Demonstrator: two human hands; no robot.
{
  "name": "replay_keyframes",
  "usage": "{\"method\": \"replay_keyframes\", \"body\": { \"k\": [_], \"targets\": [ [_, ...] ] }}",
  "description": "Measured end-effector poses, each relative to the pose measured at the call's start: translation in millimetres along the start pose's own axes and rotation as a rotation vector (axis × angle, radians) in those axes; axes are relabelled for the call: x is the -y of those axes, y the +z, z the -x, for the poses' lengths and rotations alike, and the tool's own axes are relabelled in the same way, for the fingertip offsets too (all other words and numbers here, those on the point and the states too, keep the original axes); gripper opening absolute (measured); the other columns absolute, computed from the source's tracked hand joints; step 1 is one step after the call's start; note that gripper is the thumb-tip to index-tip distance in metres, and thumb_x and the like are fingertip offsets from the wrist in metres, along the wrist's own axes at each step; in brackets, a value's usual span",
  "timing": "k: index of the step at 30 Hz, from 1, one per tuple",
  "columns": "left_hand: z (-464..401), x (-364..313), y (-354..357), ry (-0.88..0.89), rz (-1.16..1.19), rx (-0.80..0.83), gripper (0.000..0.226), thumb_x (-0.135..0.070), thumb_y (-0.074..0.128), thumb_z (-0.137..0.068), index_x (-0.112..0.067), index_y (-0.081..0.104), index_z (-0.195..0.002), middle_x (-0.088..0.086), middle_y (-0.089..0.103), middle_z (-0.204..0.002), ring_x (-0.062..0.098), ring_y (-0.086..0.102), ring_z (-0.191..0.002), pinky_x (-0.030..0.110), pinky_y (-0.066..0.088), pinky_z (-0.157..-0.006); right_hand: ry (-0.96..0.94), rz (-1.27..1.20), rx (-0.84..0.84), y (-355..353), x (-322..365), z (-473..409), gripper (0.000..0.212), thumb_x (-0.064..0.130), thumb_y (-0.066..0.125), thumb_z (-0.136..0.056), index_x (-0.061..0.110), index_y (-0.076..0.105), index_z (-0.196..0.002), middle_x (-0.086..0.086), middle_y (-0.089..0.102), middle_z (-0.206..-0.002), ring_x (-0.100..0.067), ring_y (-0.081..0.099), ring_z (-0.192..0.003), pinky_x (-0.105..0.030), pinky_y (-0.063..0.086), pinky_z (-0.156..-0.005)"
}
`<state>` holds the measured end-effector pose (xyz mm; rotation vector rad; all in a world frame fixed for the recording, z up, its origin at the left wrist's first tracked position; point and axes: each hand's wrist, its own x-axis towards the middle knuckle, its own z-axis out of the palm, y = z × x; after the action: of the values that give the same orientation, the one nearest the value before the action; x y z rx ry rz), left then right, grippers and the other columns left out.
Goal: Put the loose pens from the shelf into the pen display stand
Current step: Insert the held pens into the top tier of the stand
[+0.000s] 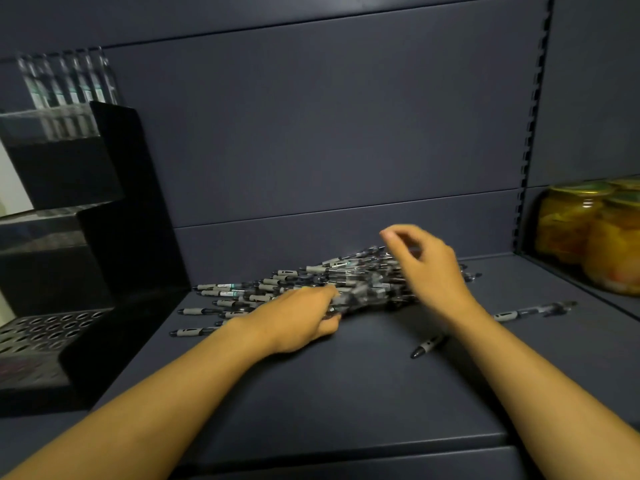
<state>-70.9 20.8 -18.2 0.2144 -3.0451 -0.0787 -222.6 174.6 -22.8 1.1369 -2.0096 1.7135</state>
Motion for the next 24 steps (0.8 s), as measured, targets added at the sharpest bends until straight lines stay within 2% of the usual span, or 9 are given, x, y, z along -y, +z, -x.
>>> {"method": "replay_keyframes", "body": {
  "k": [2, 4, 7, 9, 11, 13, 16, 21, 24],
  "targets": [
    [1.9, 4.0, -3.9, -0.002, 0.115, -0.13, 0.017, -0.038, 0.048, -0.098, -0.024, 0.048, -0.108, -0.003, 0.06, -0.096, 0.018, 0.058, -0.084, 0.039, 0.049, -0.079, 0.073, -0.143, -0.07, -6.3, -0.5, -3.8, 0.02, 0.037, 0.054, -0.1, 0.026, 0.068, -0.108, 0.016, 0.07, -0.108, 0.006, 0.062, -0.099, -0.01, 0.043, -0.087],
    [3.3, 6.6, -7.1, 0.009, 0.234, -0.251, 0.01, -0.034, 0.05, -0.099, -0.027, 0.046, -0.105, -0.006, 0.058, -0.085, 0.014, 0.055, -0.074, 0.037, 0.047, -0.073, 0.149, -0.279, -0.029, -7.0, -3.3, -4.3, 0.022, 0.039, 0.05, -0.101, 0.029, 0.065, -0.113, 0.011, 0.07, -0.116, -0.004, 0.064, -0.11, -0.024, 0.048, -0.093],
    [4.3, 4.5, -12.1, 0.011, 0.345, -0.413, 0.007, -0.035, 0.049, -0.1, -0.029, 0.045, -0.101, -0.008, 0.053, -0.077, 0.012, 0.051, -0.068, 0.036, 0.044, -0.067, 0.186, -0.378, 0.091, -1.0, 4.7, -3.1, 0.024, 0.039, 0.05, -0.1, 0.026, 0.064, -0.115, 0.001, 0.071, -0.116, -0.014, 0.07, -0.104, -0.026, 0.054, -0.086],
    [3.5, -3.0, -18.2, 0.016, 0.435, -0.519, 0.011, -0.038, 0.048, -0.1, -0.028, 0.049, -0.104, -0.007, 0.057, -0.079, 0.014, 0.056, -0.073, 0.037, 0.047, -0.07, 0.174, -0.434, 0.183, 2.6, 22.1, -3.3, 0.035, 0.047, 0.054, -0.091, 0.026, 0.063, -0.117, 0.001, 0.072, -0.115, -0.014, 0.071, -0.101, -0.025, 0.056, -0.085],
    [0.2, -14.1, -25.0, 0.029, 0.55, -0.588, 0.016, -0.037, 0.049, -0.1, -0.027, 0.053, -0.111, -0.005, 0.063, -0.086, 0.016, 0.061, -0.081, 0.039, 0.051, -0.078, 0.141, -0.494, 0.284, 4.6, 43.1, -4.2, 0.046, 0.051, 0.059, -0.08, 0.028, 0.062, -0.119, 0.011, 0.075, -0.108, -0.01, 0.072, -0.1, -0.026, 0.056, -0.085],
    [-5.6, -27.2, -27.3, 0.043, 0.694, -0.623, 0.021, -0.031, 0.051, -0.1, -0.026, 0.055, -0.12, -0.004, 0.069, -0.1, 0.013, 0.065, -0.093, 0.038, 0.054, -0.085, 0.087, -0.505, 0.368, 8.2, 64.4, -3.8, 0.047, 0.048, 0.066, -0.073, 0.033, 0.061, -0.117, 0.018, 0.074, -0.101, -0.004, 0.07, -0.099, -0.023, 0.057, -0.082],
    [-14.7, -43.2, -23.9, 0.062, 0.914, -0.698, 0.03, -0.021, 0.055, -0.097, -0.022, 0.056, -0.127, -0.006, 0.07, -0.111, 0.005, 0.066, -0.104, 0.028, 0.055, -0.089, 0.042, -0.357, 0.351, 17.9, 81.4, -3.1, 0.062, 0.046, 0.081, -0.068, 0.028, 0.059, -0.123, 0.01, 0.072, -0.11, -0.006, 0.068, -0.105, -0.032, 0.056, -0.092],
    [-19.7, -47.3, -10.1, -0.074, 0.857, -0.727, 0.029, -0.013, 0.058, -0.093, -0.023, 0.061, -0.119, -0.011, 0.072, -0.1, -0.001, 0.067, -0.092, 0.009, 0.049, -0.069, 0.06, -0.248, 0.256, 30.7, 71.1, 3.9, 0.036, 0.039, 0.075, -0.083, 0.026, 0.058, -0.112, 0.007, 0.071, -0.101, -0.009, 0.068, -0.098, -0.043, 0.053, -0.093],
    [-19.5, -50.1, -2.8, -0.104, 0.834, -0.739, 0.032, -0.007, 0.058, -0.089, -0.022, 0.063, -0.116, -0.014, 0.069, -0.097, -0.008, 0.063, -0.084, 0.003, 0.045, -0.066, 0.048, -0.25, 0.191, 34.6, 65.7, 8.8, 0.024, 0.032, 0.071, -0.087, 0.023, 0.059, -0.106, 0.007, 0.072, -0.102, -0.009, 0.068, -0.097, -0.043, 0.053, -0.093]
  ]
}}
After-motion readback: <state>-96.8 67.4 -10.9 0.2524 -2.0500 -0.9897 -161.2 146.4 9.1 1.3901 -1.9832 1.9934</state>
